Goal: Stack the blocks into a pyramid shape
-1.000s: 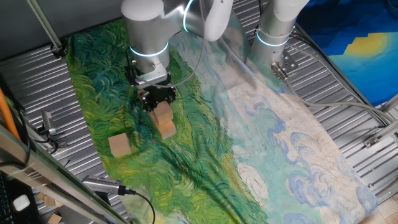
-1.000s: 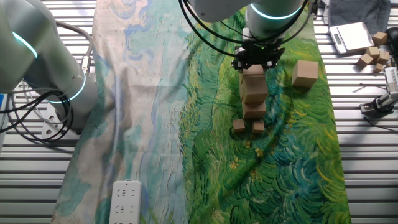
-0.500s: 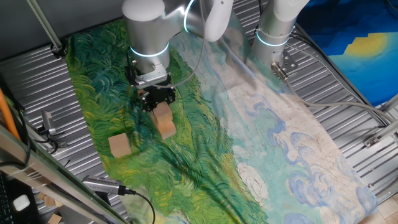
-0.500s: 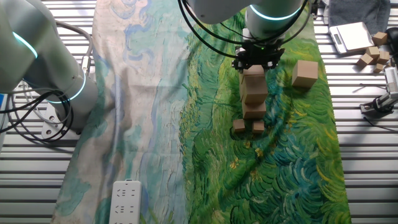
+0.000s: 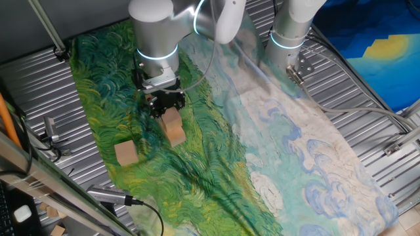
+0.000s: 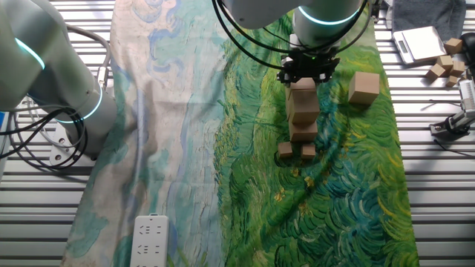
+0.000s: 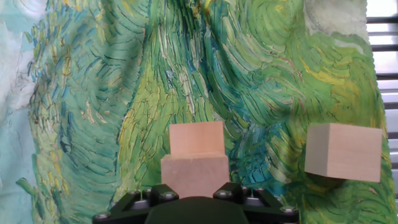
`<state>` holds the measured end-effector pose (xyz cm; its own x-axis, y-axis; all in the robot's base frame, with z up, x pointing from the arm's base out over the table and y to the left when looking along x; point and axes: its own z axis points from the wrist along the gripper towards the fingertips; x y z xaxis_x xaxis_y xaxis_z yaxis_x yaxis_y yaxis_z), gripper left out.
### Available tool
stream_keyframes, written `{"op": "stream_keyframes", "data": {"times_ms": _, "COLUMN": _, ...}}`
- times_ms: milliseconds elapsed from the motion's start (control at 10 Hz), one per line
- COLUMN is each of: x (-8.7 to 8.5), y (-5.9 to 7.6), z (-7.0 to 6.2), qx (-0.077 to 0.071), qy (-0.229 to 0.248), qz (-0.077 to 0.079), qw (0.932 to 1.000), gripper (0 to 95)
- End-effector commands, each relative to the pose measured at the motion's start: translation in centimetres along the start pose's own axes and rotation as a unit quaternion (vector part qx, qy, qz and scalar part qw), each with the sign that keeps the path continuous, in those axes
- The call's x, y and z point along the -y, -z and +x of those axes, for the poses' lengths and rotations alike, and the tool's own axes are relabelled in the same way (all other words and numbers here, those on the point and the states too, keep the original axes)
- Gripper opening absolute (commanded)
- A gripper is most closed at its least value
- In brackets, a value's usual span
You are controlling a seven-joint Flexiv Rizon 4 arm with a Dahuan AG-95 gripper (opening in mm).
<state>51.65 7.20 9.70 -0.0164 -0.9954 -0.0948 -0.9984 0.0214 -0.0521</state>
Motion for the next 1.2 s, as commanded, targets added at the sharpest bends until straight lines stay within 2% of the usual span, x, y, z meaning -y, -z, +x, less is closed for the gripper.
{"op": "stream_keyframes", "data": {"times_ms": 100, "x": 0.0, "y": 0.0, "z": 0.0, "qx": -0.002, "qy": -0.004, "qz": 0.001, "qw": 1.0000, "gripper": 0.0}}
{"op": "stream_keyframes", "data": {"times_ms": 200, "x": 0.0, "y": 0.0, "z": 0.0, "qx": -0.002, "qy": -0.007, "qz": 0.001, "qw": 1.0000, "gripper": 0.0}}
{"op": "stream_keyframes", "data": {"times_ms": 300, "x": 0.0, "y": 0.0, "z": 0.0, "qx": -0.002, "qy": -0.008, "qz": 0.003, "qw": 1.0000, "gripper": 19.0}}
{"op": "stream_keyframes", "data": {"times_ms": 400, "x": 0.0, "y": 0.0, "z": 0.0, "qx": -0.002, "qy": -0.007, "qz": 0.004, "qw": 1.0000, "gripper": 19.0}}
{"op": "stream_keyframes", "data": {"times_ms": 600, "x": 0.0, "y": 0.0, "z": 0.0, "qx": -0.001, "qy": -0.005, "qz": 0.004, "qw": 1.0000, "gripper": 57.0}}
{"op": "stream_keyframes", "data": {"times_ms": 700, "x": 0.0, "y": 0.0, "z": 0.0, "qx": -0.001, "qy": -0.003, "qz": 0.004, "qw": 1.0000, "gripper": 57.0}}
{"op": "stream_keyframes", "data": {"times_ms": 800, "x": 0.0, "y": 0.0, "z": 0.0, "qx": -0.001, "qy": -0.003, "qz": 0.004, "qw": 1.0000, "gripper": 76.0}}
{"op": "stream_keyframes", "data": {"times_ms": 1000, "x": 0.0, "y": 0.1, "z": 0.0, "qx": 0.002, "qy": -0.007, "qz": 0.003, "qw": 1.0000, "gripper": 76.0}}
{"op": "stream_keyframes", "data": {"times_ms": 1100, "x": -0.1, "y": 0.5, "z": -0.2, "qx": 0.001, "qy": -0.020, "qz": 0.000, "qw": 0.9998, "gripper": 95.0}}
{"op": "stream_keyframes", "data": {"times_ms": 1200, "x": -0.4, "y": 1.1, "z": -0.6, "qx": -0.002, "qy": -0.031, "qz": -0.001, "qw": 0.9995, "gripper": 95.0}}
